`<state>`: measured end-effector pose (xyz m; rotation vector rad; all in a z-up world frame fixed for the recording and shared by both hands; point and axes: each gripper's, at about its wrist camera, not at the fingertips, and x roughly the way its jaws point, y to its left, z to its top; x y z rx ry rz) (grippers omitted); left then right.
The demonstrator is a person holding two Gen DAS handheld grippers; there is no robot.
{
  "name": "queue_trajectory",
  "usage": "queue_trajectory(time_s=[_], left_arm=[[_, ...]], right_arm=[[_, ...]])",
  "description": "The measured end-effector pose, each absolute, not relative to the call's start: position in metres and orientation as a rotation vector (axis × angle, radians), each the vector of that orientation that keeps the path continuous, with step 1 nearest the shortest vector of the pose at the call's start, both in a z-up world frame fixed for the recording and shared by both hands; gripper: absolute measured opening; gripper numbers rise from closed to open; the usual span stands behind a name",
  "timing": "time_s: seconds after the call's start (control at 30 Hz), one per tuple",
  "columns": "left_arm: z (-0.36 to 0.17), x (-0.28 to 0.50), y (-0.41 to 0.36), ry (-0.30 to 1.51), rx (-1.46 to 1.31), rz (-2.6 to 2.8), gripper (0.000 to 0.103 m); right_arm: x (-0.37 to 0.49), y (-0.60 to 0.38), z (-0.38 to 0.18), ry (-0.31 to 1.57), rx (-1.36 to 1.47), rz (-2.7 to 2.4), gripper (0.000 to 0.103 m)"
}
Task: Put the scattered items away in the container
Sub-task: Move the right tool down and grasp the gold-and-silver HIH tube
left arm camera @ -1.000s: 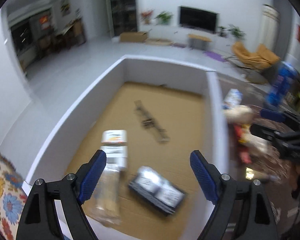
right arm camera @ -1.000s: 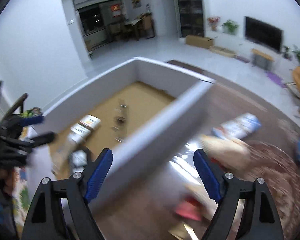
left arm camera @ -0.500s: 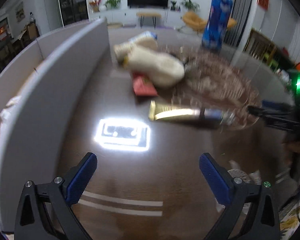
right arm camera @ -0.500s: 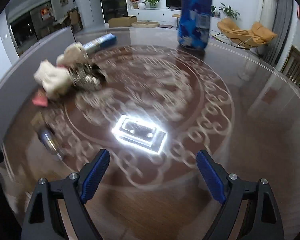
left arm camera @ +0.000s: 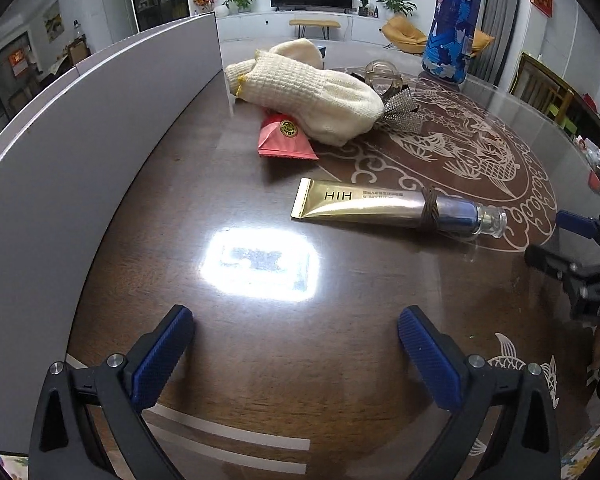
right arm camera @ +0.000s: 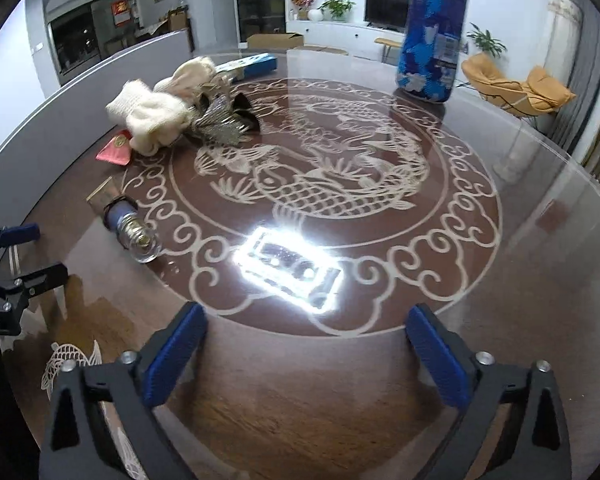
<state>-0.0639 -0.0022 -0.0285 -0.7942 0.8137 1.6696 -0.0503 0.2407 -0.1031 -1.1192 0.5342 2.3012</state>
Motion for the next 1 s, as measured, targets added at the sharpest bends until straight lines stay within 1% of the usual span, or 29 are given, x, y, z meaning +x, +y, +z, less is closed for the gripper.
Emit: queue_trajectory(time_s=[0.27,0.57,0.8,1.0], left_arm=[[-0.031,-0.062,-0.009,0.767,-0.738,1.692,0.103],[-0.031,-0.062,-0.013,0.758,-0.713,1.677,0.103],[-0.032,-0.063,-0.019,0.752,-0.685,1.658,0.103],[-0.033,-0.064,-0.025,0.744,-0.656,1.64,0.103]], right_arm=[[-0.05,0.238,-0.103,0.532,-1.12,2.305,0.103],[-0.052,0.235,-0.103,0.526,-1.127,2.33,0.103],[-0.097,0.202,-0.096,0.388,-1.211,2.549,0.103],[-0.141,0.208,-0.095,0.348,-1.234,2.614,0.103]])
